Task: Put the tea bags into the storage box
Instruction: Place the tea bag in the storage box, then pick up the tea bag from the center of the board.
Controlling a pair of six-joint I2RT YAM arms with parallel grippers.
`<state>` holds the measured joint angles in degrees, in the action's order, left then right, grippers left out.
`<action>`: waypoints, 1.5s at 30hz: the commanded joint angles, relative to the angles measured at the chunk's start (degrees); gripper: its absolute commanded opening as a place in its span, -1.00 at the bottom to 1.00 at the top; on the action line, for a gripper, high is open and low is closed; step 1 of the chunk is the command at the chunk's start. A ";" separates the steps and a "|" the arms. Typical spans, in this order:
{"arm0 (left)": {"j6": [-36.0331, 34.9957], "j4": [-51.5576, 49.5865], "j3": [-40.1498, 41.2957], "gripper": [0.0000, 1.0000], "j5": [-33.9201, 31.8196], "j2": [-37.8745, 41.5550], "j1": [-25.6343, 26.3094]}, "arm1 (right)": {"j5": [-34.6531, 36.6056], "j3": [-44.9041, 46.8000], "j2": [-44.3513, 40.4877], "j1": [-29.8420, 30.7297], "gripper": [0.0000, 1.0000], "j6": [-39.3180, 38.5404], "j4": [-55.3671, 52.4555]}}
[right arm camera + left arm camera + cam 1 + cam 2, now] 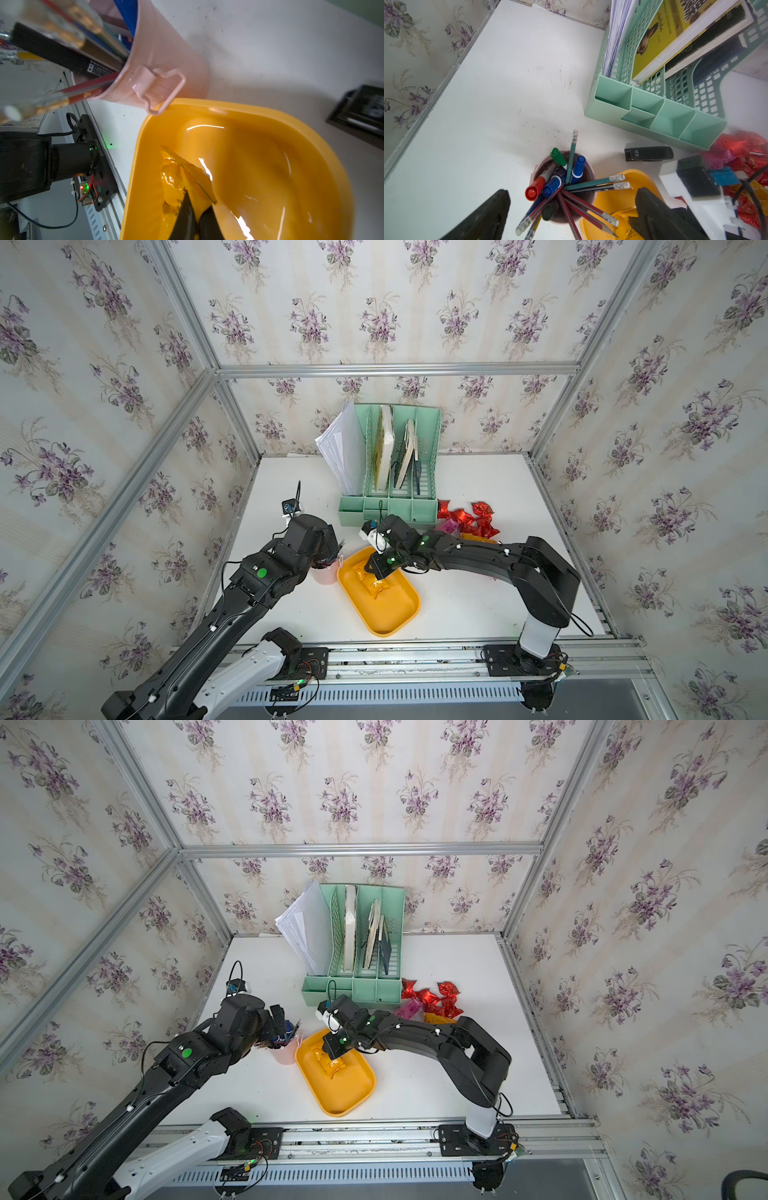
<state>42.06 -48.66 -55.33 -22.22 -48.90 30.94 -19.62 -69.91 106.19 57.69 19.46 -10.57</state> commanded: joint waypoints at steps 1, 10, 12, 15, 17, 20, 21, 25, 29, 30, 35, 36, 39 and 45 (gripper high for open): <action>-1.10 -1.47 0.81 0.97 1.26 1.33 -0.87 | -1.61 -3.80 4.13 1.22 -1.00 -1.48 -1.00; -2.25 -1.94 1.50 0.97 1.01 1.97 -1.32 | 1.47 -1.49 4.34 1.00 -0.18 1.50 2.16; -2.25 -1.57 1.63 0.98 1.05 1.75 -1.34 | 3.30 0.14 3.27 0.56 -0.13 2.23 2.70; -2.25 -0.81 1.46 0.98 1.43 1.29 -1.33 | 6.66 1.98 2.45 -0.97 -0.11 4.01 2.41; -2.47 -0.36 1.24 0.97 1.69 0.71 -1.38 | 10.35 2.39 2.36 -2.10 -0.10 5.34 1.13; -2.69 0.14 0.65 0.97 2.42 -0.43 -1.39 | 15.56 2.71 2.10 -3.57 -0.10 6.79 -0.80; -2.77 0.10 0.32 0.98 2.69 -0.93 -1.34 | 16.62 2.84 1.93 -3.89 -0.10 6.90 -1.03; -2.93 -0.15 -0.82 0.98 4.06 -2.79 -1.39 | 18.25 2.66 1.51 -4.82 0.02 6.77 -1.84; -2.95 -0.17 -1.62 0.97 4.98 -3.82 -1.40 | 19.01 3.11 0.31 -5.43 0.22 6.47 -2.68; -3.00 -0.12 -1.71 0.97 5.16 -3.91 -1.40 | 18.51 3.02 -0.36 -5.41 0.27 6.19 -2.79; -2.52 0.19 -1.97 0.97 5.57 -3.92 -1.37 | 16.53 2.42 -4.72 -5.40 0.53 5.99 -3.69; -2.43 0.39 -2.02 0.98 5.82 -4.00 -1.40 | 16.85 2.24 -5.91 -5.42 0.58 5.94 -4.18; -2.35 0.69 -2.31 0.97 6.89 -4.50 -1.41 | 19.26 1.41 -9.09 -5.40 0.60 5.85 -6.79; -3.19 1.45 -4.02 0.98 10.26 -7.02 -1.34 | 21.07 1.65 -12.54 -10.80 0.46 11.04 -12.91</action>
<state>39.57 -48.60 -58.54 -14.20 -55.13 29.61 0.21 -69.19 94.70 49.25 27.07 -19.11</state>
